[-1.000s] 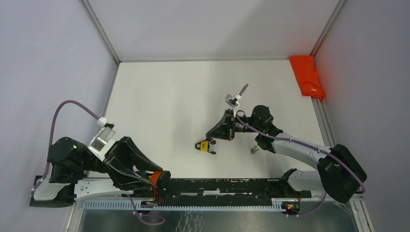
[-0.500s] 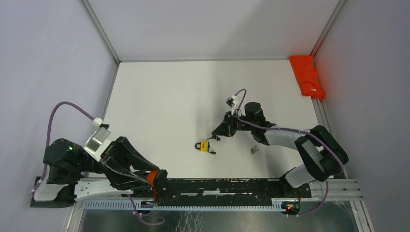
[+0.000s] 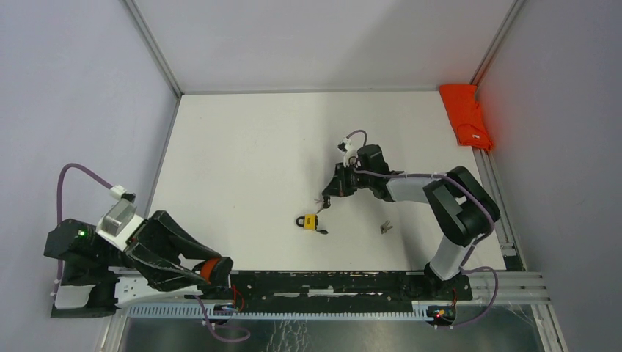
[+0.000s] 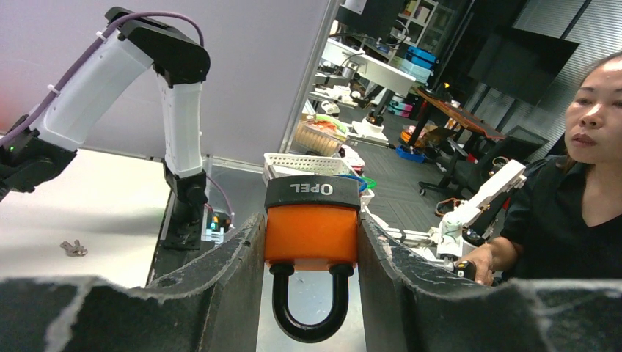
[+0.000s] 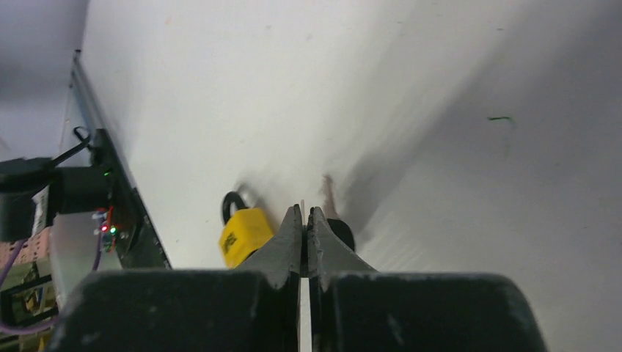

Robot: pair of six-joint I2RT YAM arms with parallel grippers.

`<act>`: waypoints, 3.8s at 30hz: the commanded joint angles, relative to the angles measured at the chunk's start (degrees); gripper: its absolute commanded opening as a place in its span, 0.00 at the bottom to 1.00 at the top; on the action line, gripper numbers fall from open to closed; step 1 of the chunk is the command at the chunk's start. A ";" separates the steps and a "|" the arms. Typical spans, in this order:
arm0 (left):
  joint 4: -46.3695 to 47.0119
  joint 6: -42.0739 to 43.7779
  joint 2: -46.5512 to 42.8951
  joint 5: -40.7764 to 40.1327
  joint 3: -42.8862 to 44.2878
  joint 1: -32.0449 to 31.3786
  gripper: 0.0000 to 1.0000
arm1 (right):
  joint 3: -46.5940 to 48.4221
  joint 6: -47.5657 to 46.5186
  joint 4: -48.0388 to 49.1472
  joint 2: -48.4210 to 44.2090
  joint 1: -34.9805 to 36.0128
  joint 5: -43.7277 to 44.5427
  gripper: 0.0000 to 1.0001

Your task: Unlock with the key

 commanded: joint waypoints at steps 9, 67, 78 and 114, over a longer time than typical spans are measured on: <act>1.65 3.67 3.19 -0.04 1.56 0.06 0.02 | 5.82 -2.85 -3.43 6.85 -1.13 4.71 0.07; 1.40 5.81 0.32 -4.09 0.16 0.02 0.02 | 34.72 -26.04 -13.70 -22.49 43.68 17.13 0.46; 0.25 5.72 -0.04 -3.58 0.80 -0.01 0.02 | 41.41 -32.53 -21.19 -20.89 54.77 27.20 0.46; 0.37 6.64 -3.01 -5.02 -1.34 -0.02 0.02 | 47.20 -36.70 -26.21 -19.38 63.90 38.85 0.46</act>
